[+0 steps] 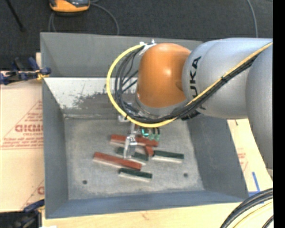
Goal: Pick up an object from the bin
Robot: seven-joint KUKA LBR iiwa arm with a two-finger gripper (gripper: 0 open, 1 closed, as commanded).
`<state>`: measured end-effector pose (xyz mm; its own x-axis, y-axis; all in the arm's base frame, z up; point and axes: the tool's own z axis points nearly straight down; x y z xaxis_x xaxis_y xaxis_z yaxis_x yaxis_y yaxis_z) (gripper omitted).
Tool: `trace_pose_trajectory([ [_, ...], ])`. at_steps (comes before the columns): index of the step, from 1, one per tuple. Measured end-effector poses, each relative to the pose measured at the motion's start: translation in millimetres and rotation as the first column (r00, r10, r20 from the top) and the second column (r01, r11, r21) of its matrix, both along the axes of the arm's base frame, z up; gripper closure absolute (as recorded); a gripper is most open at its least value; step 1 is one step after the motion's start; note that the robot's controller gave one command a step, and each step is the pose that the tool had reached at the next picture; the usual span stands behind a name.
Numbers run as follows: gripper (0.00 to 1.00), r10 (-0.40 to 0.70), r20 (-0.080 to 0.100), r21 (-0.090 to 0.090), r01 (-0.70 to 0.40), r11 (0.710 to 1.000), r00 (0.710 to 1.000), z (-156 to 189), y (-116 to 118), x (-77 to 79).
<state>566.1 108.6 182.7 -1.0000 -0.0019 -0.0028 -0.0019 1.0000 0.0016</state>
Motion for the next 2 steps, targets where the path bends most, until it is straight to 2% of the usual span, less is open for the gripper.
trace_pose_trajectory([
  [1,1.0,0.015,0.008,0.003,-0.015,1.0,1.0,-106.9,-20.2,-10.4],
  [2,1.0,0.014,0.008,0.003,-0.014,1.0,1.0,-106.9,-20.2,-10.4],
])
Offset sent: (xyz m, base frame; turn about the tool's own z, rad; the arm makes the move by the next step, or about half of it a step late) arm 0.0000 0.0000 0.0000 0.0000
